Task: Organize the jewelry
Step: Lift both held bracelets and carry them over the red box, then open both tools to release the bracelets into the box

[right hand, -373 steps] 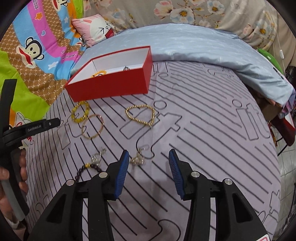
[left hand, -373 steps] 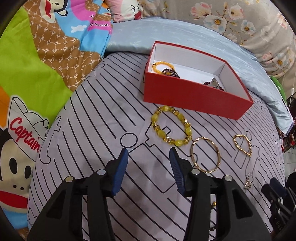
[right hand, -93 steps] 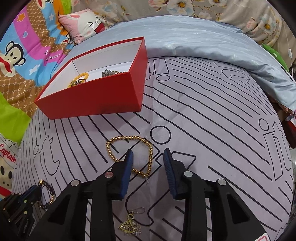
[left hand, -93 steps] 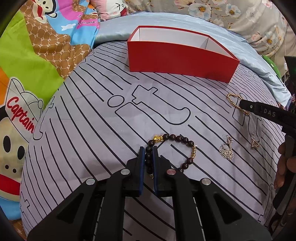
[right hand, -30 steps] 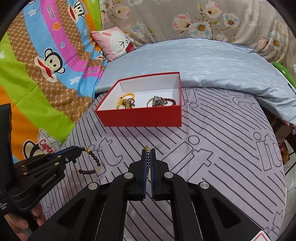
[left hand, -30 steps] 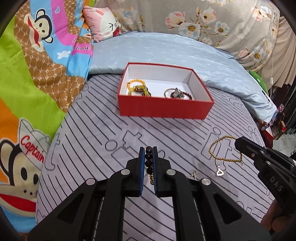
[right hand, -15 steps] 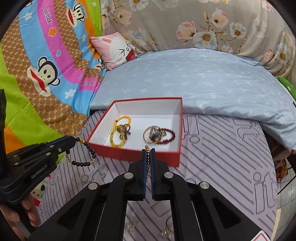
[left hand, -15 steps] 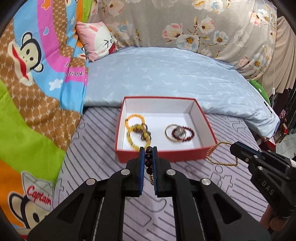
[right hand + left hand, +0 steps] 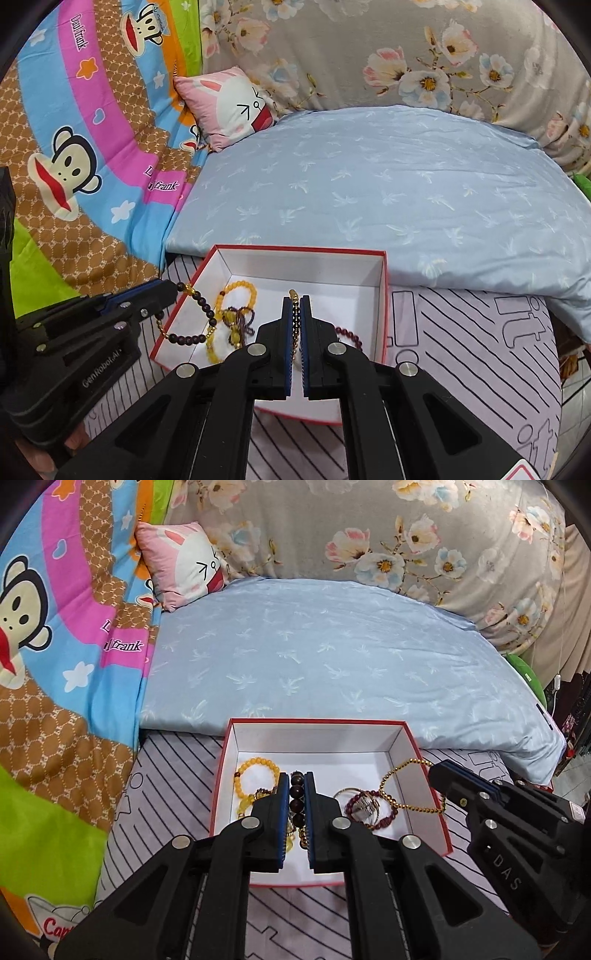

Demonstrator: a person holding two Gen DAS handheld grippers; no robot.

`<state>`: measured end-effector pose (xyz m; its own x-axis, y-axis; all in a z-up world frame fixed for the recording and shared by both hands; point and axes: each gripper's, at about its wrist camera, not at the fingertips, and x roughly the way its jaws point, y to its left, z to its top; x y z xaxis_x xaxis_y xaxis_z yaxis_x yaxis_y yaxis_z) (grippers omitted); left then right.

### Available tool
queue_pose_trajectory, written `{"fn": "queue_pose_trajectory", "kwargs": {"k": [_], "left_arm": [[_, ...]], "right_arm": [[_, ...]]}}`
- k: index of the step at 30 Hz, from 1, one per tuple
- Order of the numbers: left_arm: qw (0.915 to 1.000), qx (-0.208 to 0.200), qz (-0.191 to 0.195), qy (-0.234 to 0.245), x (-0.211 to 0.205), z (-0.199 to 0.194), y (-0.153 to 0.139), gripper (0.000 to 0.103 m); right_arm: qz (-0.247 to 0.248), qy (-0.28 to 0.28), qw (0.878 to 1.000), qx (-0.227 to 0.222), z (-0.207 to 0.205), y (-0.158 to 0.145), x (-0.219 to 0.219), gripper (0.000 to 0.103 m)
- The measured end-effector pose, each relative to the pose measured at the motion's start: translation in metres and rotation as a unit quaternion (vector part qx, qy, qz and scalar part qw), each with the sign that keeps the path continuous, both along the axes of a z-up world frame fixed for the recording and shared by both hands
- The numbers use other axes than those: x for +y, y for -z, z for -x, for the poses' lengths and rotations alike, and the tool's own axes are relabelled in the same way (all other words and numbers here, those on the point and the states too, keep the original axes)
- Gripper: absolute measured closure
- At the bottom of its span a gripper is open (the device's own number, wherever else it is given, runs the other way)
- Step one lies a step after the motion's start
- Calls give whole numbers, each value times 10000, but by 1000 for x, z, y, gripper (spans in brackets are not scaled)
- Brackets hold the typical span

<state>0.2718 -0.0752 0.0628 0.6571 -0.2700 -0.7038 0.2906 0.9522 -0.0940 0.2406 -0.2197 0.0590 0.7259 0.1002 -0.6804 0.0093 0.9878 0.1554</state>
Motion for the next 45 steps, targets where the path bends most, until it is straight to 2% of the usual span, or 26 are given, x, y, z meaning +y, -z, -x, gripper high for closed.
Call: {"fn": "queue_pose_trajectory", "kwargs": {"k": [11,12,15,20,22,26,33,37,41,43,45], "left_arm": [[9995,287,-77,-75,-12,-34,32,95],[9994,314,-95,-100,-13,-36,35,94],[9991,347,-150,-215,-12,-39,40,81],[9986,393,-126,-329,-4,-35,42,80],[9984,419,-109,-350,-2,-30,42,80],[9985,416,-98,-329,1,-15,39,80],[9987,386,-74,-318,5,24,28,80],[9986,320,-158,-383,9,51,24,71],[9984,358,-170,-393,13,74,24,71],[9984,368,-172,-397,15,86,25,69],[9983,369,-203,-399,16,99,27,67]], "right_arm": [[-7,-47,9997,248,-39,29,-2,98],[-2,-36,9997,247,-40,31,-2,96],[7,2,9997,254,-39,34,-4,95],[-53,93,9997,233,-28,33,-10,92],[-29,124,9997,213,-20,31,-11,88],[83,149,9997,158,0,24,-8,84],[-51,144,9998,143,43,15,-1,80],[-34,178,9997,181,69,15,4,78],[-47,234,9995,187,96,15,5,77],[42,274,9995,175,111,14,8,68],[158,309,9993,153,127,14,11,64]]}}
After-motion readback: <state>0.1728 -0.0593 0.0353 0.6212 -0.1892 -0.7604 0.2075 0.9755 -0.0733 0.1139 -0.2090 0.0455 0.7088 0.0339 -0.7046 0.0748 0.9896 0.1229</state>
